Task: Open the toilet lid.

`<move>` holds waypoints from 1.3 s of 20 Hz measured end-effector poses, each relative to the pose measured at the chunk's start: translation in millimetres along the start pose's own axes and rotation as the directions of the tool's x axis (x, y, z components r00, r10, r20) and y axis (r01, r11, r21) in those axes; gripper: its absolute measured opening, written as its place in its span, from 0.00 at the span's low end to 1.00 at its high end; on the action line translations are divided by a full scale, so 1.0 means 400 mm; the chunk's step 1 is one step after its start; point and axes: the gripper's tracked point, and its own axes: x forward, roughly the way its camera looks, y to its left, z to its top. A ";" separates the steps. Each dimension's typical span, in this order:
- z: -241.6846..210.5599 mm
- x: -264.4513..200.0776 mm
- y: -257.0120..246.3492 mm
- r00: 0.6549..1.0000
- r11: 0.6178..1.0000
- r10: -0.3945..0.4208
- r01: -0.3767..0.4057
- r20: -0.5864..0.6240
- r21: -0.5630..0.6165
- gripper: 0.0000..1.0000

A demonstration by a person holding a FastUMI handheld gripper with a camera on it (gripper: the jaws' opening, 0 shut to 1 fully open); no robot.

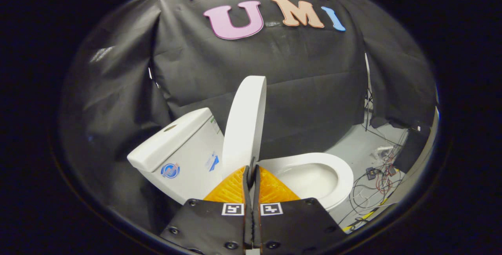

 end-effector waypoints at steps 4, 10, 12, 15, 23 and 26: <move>0.008 0.005 0.048 0.999 0.999 0.021 -0.020 0.027 -0.033 0.01; 0.021 0.019 0.122 0.994 0.996 0.049 -0.042 0.097 -0.073 0.01; 0.026 0.027 0.148 0.989 0.992 0.055 -0.039 0.136 -0.122 0.01; 0.019 0.031 0.188 0.984 0.991 0.076 -0.057 0.162 -0.118 0.01; -0.003 0.039 0.255 0.970 0.985 0.124 -0.096 0.210 -0.142 0.06; -0.007 0.039 0.271 0.969 0.983 0.149 -0.123 0.199 -0.138 0.16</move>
